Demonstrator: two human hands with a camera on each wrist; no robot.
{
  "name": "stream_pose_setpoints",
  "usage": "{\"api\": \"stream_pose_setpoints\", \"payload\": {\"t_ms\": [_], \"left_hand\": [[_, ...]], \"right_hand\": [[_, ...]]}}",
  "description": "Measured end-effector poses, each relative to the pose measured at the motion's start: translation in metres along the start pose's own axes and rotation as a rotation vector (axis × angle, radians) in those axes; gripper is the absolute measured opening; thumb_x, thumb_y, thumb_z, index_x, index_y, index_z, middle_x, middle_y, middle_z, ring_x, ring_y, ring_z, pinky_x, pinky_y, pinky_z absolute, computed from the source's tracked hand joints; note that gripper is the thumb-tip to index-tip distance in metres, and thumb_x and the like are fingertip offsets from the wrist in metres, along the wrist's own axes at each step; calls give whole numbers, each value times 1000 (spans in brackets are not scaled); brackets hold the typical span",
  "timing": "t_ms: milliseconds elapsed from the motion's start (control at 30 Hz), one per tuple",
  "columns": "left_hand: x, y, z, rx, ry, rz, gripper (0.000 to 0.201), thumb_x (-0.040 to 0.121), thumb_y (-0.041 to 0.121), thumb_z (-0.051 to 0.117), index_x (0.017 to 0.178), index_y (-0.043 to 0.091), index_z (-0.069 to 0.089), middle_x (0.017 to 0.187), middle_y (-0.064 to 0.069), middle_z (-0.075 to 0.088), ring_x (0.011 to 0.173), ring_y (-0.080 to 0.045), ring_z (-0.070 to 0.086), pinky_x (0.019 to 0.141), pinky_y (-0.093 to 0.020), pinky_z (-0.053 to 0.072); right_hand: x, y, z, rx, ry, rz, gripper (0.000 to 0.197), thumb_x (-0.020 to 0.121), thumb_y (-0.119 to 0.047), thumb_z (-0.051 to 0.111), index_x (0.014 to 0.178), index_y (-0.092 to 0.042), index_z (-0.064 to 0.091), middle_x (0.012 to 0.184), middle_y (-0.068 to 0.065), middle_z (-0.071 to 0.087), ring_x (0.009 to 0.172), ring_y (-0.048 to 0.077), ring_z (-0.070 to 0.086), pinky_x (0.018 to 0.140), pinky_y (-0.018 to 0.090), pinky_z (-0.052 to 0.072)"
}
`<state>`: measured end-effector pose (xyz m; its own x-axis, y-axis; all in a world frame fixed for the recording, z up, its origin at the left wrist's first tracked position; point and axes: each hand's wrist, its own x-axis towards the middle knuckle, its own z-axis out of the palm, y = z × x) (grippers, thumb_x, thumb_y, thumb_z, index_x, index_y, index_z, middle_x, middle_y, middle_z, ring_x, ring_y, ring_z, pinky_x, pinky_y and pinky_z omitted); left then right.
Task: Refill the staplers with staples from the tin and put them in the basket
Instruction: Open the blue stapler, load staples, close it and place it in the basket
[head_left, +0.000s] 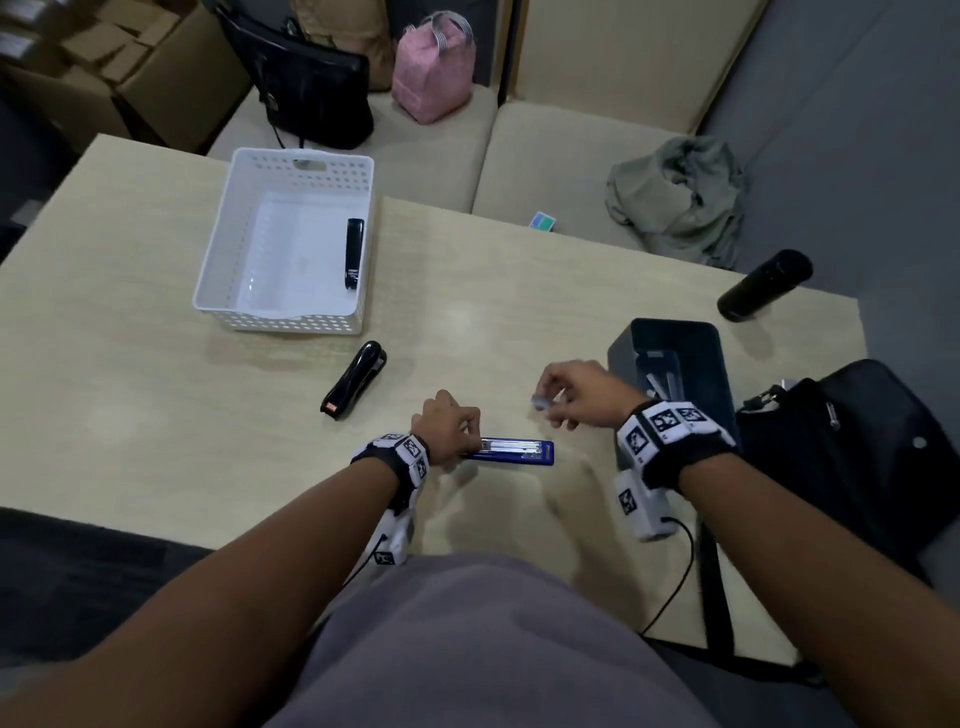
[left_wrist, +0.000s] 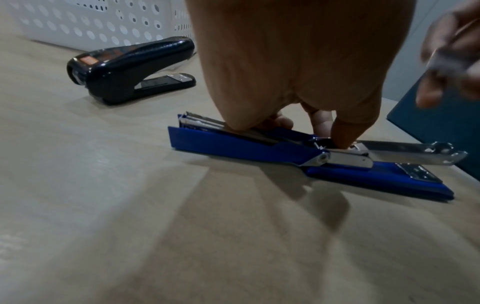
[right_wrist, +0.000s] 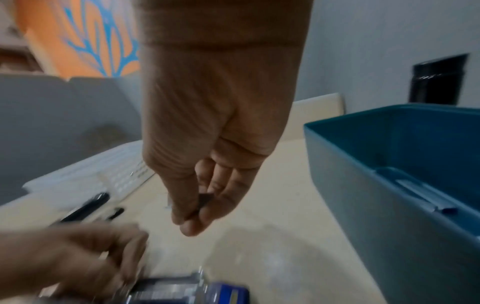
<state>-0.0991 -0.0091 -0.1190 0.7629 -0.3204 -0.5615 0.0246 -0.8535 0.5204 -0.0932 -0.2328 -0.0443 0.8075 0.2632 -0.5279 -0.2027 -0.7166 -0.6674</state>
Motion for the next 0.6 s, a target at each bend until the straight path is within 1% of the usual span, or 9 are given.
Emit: {"api": "stream_pose_setpoints", "payload": {"t_ms": [67, 133, 200, 233, 300, 367, 467, 533, 600], "left_hand": [[1, 0, 0, -5, -3, -2, 8, 74, 27, 70, 80, 26, 65, 102, -1, 37, 110, -26, 43, 92, -39, 40], [1, -1, -1, -7, -9, -6, 8, 74, 27, 70, 79, 27, 64, 103, -1, 37, 110, -26, 43, 93, -39, 40], [2, -1, -1, -7, -12, -6, 8, 74, 27, 70, 79, 27, 63, 102, -1, 37, 110, -26, 43, 93, -40, 40], [2, -2, -1, -10, -11, -9, 9, 74, 27, 70, 78, 28, 62, 102, -1, 37, 110, -26, 43, 93, -40, 40], [1, -2, 0, -5, -7, -11, 8, 74, 27, 70, 79, 27, 63, 104, -2, 38, 110, -26, 43, 93, -40, 39], [3, -2, 1, 1, -1, -12, 10, 74, 27, 69, 83, 23, 66, 107, -4, 42, 110, -26, 43, 93, -40, 40], [3, -2, 1, -2, 5, -11, 12, 75, 27, 70, 85, 21, 67, 106, -4, 41, 110, -27, 44, 93, -41, 40], [3, -3, 2, -7, 10, -11, 13, 75, 27, 70, 86, 20, 67, 110, -6, 44, 110, -27, 44, 93, -40, 40], [3, -3, 2, -7, 12, -8, 14, 75, 27, 70, 87, 20, 67, 114, -9, 46, 110, -27, 44, 93, -40, 39]], "right_hand": [[6, -1, 23, -169, -82, -10, 12, 85, -4, 63, 92, -14, 62, 87, 10, 75, 69, 20, 67, 63, 34, 56], [10, 2, 41, -244, -86, 15, 24, 87, -3, 51, 102, -16, 66, 94, 10, 75, 81, 23, 68, 77, 37, 57], [11, 4, 54, -289, -90, 34, 41, 89, 1, 41, 121, -13, 64, 109, 15, 69, 98, 31, 64, 87, 34, 49], [12, 5, 61, -311, -105, 30, 45, 91, 2, 37, 129, -11, 59, 115, 18, 65, 107, 33, 59, 91, 32, 43], [11, 8, 68, -331, -156, 36, 46, 95, 1, 34, 137, -8, 50, 122, 22, 58, 116, 34, 52, 94, 31, 37], [10, 10, 69, -307, -201, 48, 41, 98, -6, 33, 136, -6, 48, 120, 21, 52, 117, 34, 49, 96, 34, 35], [9, 11, 71, -294, -213, 58, 27, 102, -22, 33, 119, -10, 50, 109, 14, 46, 112, 33, 50, 96, 39, 37], [9, 11, 72, -297, -206, 68, 34, 104, -28, 30, 125, -7, 45, 113, 15, 47, 111, 32, 51, 99, 42, 38], [8, 9, 74, -292, -220, 55, 37, 104, -30, 28, 129, -7, 42, 111, 13, 45, 110, 32, 51, 100, 43, 37]]}}
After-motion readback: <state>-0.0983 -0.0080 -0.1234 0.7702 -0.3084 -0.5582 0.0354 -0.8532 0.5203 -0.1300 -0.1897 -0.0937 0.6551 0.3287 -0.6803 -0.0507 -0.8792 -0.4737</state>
